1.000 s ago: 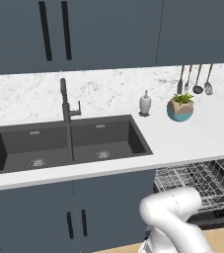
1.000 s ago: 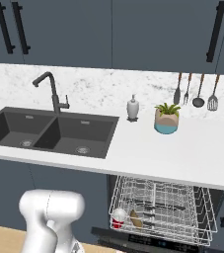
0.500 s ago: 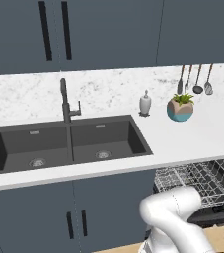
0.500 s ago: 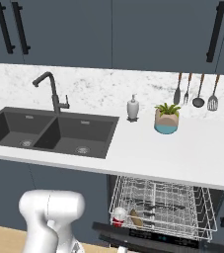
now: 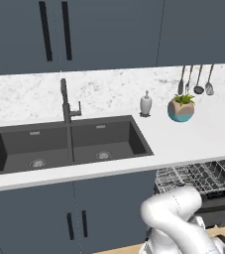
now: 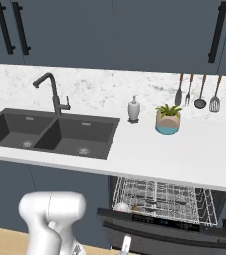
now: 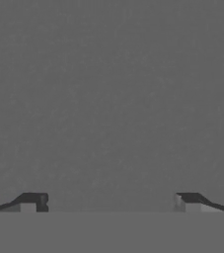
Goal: Pick up the cup and bowl from the counter, place them in the dishwasher, and close the dishwasher door.
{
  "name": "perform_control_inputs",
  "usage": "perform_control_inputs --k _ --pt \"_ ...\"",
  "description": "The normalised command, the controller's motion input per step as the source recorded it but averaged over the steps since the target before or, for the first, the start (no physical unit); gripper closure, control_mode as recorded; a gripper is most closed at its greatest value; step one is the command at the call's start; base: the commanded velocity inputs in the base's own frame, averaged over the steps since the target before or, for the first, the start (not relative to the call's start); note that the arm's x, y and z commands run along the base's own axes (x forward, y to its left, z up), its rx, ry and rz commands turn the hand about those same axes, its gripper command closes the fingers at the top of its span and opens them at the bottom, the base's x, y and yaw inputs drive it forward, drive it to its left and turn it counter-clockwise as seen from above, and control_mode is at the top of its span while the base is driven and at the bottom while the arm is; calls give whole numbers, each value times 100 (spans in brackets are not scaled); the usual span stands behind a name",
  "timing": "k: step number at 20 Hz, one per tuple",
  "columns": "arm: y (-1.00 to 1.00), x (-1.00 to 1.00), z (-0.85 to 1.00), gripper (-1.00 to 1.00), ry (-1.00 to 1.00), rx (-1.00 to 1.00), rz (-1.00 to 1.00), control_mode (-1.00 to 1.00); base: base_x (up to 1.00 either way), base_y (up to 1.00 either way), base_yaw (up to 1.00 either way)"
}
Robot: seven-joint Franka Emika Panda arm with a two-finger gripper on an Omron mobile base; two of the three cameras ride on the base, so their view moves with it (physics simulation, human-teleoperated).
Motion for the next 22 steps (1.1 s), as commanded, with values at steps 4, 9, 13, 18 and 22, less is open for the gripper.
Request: perform_control_inputs --k 4,9,13,18,22 --pt "-13 100 12 -100 10 -4 20 -100 0 0 0" --pt "5 100 0 -100 14 -14 16 -100 0 0 0" --pt "51 100 0 -100 15 -17 9 -100 0 0 0" --pt "84 100 -7 -100 13 -17 1 -100 0 0 0" --pt "100 100 -19 -100 6 -19 0 -100 0 0 0"
